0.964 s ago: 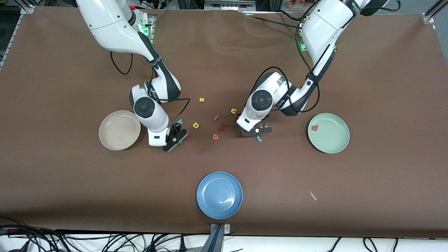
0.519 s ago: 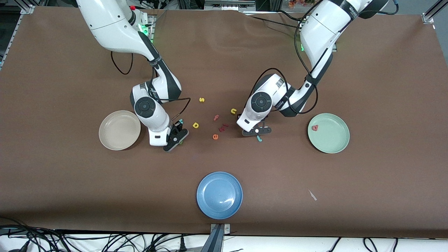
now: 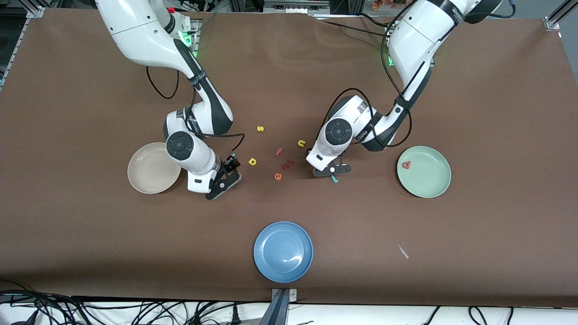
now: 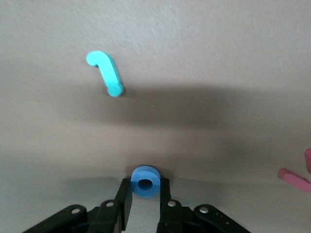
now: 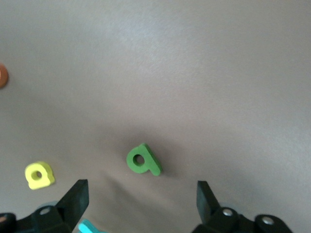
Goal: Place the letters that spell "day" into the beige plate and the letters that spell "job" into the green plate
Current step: 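Grasp the blue o letter with the left gripper, then drop the blue o on the green plate while the right gripper grips green a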
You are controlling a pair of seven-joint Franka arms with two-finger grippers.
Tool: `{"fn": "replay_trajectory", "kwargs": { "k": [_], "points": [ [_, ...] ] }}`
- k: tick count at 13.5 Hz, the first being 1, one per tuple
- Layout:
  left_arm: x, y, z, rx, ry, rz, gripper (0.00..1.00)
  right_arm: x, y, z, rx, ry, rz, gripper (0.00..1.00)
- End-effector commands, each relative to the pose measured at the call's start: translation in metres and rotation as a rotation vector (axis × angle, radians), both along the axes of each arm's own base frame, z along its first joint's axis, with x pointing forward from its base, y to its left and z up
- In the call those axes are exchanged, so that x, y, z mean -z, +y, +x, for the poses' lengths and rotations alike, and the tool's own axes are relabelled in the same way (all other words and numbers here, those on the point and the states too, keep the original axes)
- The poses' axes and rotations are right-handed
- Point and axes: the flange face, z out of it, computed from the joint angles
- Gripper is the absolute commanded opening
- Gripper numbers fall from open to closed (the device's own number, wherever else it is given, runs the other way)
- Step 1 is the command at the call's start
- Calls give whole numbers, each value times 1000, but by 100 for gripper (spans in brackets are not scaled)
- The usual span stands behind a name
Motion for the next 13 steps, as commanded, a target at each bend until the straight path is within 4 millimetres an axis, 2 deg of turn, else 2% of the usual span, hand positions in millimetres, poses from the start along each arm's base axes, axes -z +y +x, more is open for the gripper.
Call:
{"fn": "replay_trajectory", "kwargs": {
  "k": [1, 3, 6, 8, 11, 13],
  "points": [
    [-44, 30, 15, 29, 16, 38, 4, -3, 3, 0, 165, 33, 12, 99],
    [-66, 66, 30, 114, 41, 42, 4, -2, 6, -2, 297, 47, 8, 99],
    [-90, 136, 53, 242, 98, 25, 5, 1, 15, -6, 461, 71, 2, 99],
    [-98, 197, 67, 320, 150, -4, 5, 5, 16, -3, 557, 79, 0, 99],
    [-91, 275, 76, 395, 202, -61, 5, 15, 24, -3, 637, 90, -10, 99],
    [-83, 321, 78, 419, 226, -102, 5, 28, 21, -3, 641, 103, -24, 99]
  ]
}}
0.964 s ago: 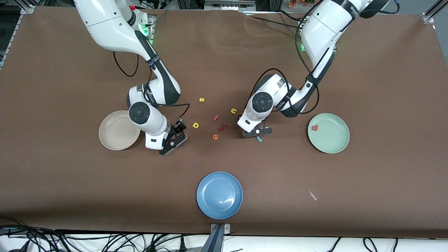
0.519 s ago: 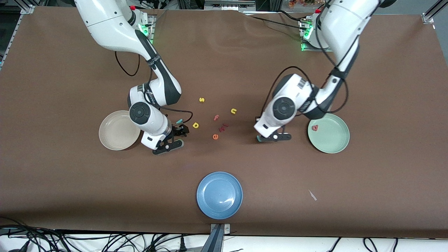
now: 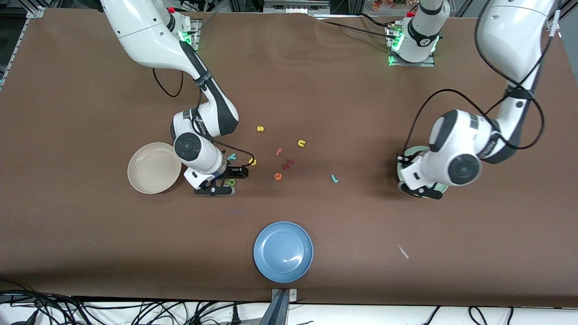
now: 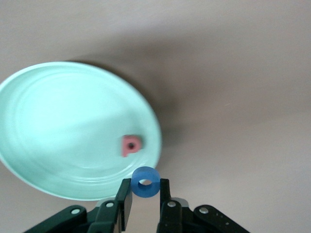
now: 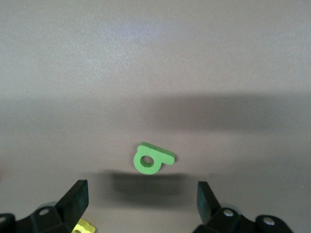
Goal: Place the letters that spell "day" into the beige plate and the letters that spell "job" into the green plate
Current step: 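Drop the blue o on the green plate while the right gripper grips green a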
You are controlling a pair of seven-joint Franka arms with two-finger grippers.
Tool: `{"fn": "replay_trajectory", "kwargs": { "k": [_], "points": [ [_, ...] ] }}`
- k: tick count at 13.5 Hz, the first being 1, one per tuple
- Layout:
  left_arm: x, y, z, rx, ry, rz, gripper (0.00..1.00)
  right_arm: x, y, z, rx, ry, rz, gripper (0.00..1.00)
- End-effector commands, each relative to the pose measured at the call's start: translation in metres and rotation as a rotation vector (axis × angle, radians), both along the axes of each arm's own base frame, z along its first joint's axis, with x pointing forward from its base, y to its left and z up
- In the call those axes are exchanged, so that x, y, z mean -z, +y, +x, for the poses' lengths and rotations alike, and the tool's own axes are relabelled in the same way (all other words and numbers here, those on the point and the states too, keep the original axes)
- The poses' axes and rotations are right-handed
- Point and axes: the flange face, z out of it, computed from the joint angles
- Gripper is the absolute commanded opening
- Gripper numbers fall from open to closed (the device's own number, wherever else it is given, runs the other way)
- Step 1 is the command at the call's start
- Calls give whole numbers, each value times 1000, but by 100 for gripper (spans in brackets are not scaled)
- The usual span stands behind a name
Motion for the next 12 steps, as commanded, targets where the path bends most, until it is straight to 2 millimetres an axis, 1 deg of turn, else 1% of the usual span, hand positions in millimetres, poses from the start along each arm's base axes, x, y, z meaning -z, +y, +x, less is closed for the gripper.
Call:
{"fn": "replay_trajectory", "kwargs": {
  "k": [1, 3, 4, 6, 7, 9, 10, 11, 12],
  "points": [
    [10, 43, -11, 50, 49, -40, 5, 11, 4, 5, 26, 17, 0, 99],
    [21, 51, -18, 46, 70, -40, 5, 16, -5, 7, 31, 33, -11, 99],
    [30, 56, -23, 38, 83, -40, 5, 13, -4, 12, 25, 41, -17, 99],
    [46, 61, -29, 66, 56, -11, 5, 5, 3, 21, 18, 87, -28, 99],
    [57, 68, -33, 59, 40, -17, 5, 5, 4, 23, 19, 88, -25, 99],
    [66, 69, -34, 101, 2, 12, 5, 9, 3, 23, 20, 90, -31, 98],
    [75, 71, -34, 102, -2, 8, 6, 11, 2, 23, 18, 92, -34, 95],
    [77, 74, -34, 98, -1, 7, 11, 12, 2, 23, 20, 92, -34, 95],
    [78, 73, -35, 100, 0, 7, 14, 12, 2, 23, 22, 91, -34, 95]
  ]
}}
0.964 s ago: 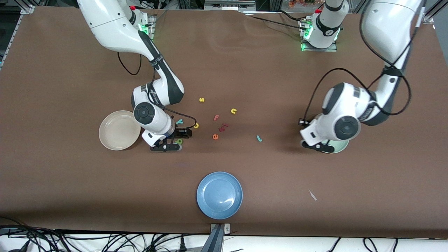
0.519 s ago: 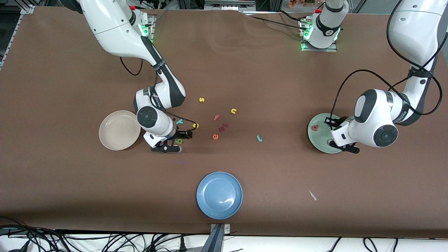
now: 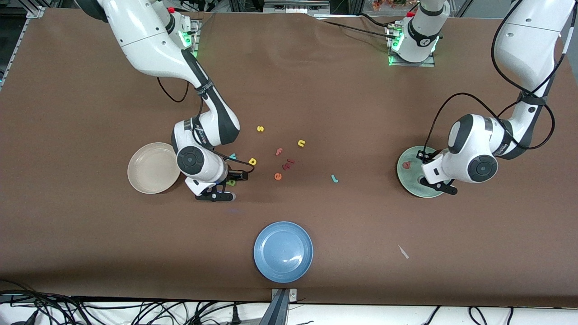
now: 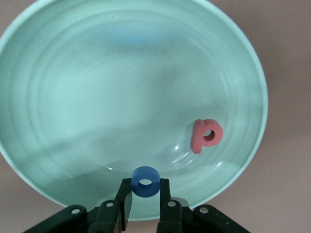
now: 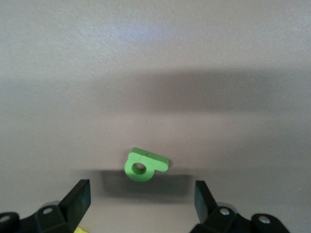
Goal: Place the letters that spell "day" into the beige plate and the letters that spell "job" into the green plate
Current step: 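Drop the blue o on the green plate while the right gripper grips green a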
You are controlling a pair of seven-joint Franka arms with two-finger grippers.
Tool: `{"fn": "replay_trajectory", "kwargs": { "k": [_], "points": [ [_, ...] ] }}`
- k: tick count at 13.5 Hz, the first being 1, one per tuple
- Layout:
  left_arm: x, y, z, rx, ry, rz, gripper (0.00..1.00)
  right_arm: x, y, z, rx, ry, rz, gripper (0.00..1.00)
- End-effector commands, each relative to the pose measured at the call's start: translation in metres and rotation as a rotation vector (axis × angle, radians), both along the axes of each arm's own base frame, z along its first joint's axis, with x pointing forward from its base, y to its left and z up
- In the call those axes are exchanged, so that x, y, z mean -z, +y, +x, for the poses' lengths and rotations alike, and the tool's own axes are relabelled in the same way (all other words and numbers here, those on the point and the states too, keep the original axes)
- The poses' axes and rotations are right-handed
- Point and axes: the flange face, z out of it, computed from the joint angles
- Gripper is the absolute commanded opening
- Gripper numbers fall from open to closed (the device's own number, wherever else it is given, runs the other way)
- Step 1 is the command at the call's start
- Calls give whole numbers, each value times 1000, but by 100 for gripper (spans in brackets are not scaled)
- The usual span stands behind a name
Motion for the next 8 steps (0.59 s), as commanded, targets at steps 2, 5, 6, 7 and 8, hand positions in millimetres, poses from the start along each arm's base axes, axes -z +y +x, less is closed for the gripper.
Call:
{"fn": "replay_trajectory", "kwargs": {
  "k": [2, 5, 6, 7, 8],
  "points": [
    [-2, -1, 0, 41, -10, 7, 82, 4, 2, 7, 20, 4, -7, 89],
    [-27, -6, 8, 47, -24, 18, 100, 5, 1, 7, 18, 5, -10, 76],
    [-37, -14, 12, 55, -26, 17, 100, 5, 0, 8, 18, 2, -11, 73],
    [-51, -23, 19, 65, -28, 16, 100, 4, -1, 9, 21, 1, -11, 73],
    [-63, -30, 25, 68, -33, 13, 100, 5, -2, 9, 22, 1, -13, 73]
  ]
}}
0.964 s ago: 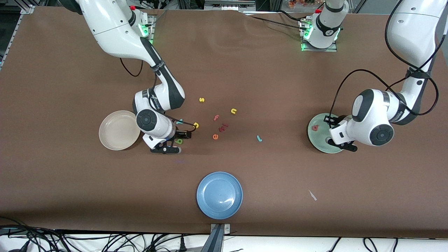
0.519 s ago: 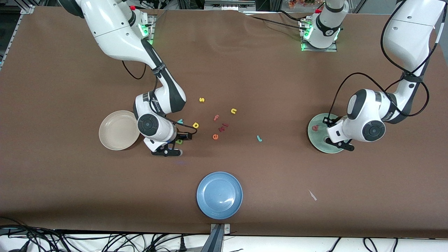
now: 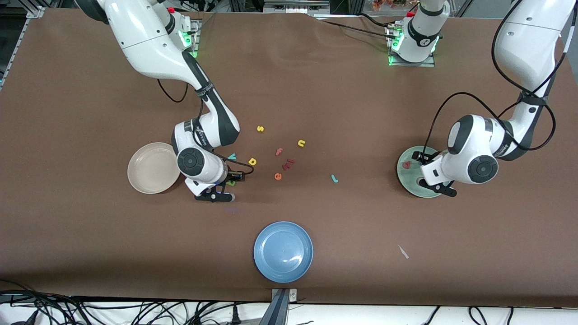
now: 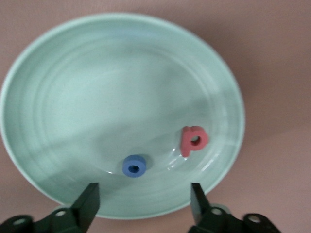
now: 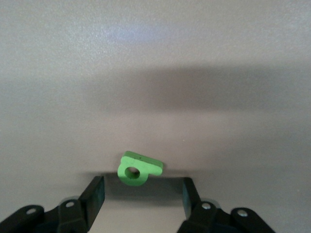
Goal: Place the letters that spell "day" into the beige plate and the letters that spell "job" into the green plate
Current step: 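Drop the blue o on the green plate while the right gripper grips green a, then carry the green a to the white plate while the left gripper reaches the 1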
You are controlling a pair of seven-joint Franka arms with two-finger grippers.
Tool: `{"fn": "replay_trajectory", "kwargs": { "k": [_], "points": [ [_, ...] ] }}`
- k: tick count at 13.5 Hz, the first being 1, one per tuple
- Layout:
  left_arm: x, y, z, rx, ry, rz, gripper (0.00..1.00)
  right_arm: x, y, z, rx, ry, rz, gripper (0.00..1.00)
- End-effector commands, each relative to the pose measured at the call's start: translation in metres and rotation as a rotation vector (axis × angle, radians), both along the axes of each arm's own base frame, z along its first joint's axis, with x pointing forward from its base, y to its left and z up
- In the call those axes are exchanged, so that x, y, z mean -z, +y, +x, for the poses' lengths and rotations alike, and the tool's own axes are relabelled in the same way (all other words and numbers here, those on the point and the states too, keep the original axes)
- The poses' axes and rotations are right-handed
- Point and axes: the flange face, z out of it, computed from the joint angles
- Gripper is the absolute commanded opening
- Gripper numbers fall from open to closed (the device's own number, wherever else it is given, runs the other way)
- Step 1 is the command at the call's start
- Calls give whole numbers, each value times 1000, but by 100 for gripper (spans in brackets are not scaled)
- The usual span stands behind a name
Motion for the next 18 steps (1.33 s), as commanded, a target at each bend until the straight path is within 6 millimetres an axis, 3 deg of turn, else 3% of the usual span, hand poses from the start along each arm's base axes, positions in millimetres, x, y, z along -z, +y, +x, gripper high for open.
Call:
{"fn": "replay_trajectory", "kwargs": {
  "k": [1, 5, 9, 15, 18],
  "points": [
    [-45, -20, 15, 49, -22, 18, 100, 3, 0, 8, 12, 0, -6, 73],
    [-76, -63, 32, 73, -88, -15, 100, 6, 4, 10, 12, -3, -5, 64],
    [-85, -120, 44, -31, -138, 12, 100, 6, 4, 10, 12, -3, -5, 49],
    [-73, -193, 44, -198, -151, 53, 100, 6, 4, 11, 14, -4, -4, 32],
    [-73, -220, 48, -276, -172, 60, 100, 6, 4, 11, 14, -4, -4, 30]
  ]
}}
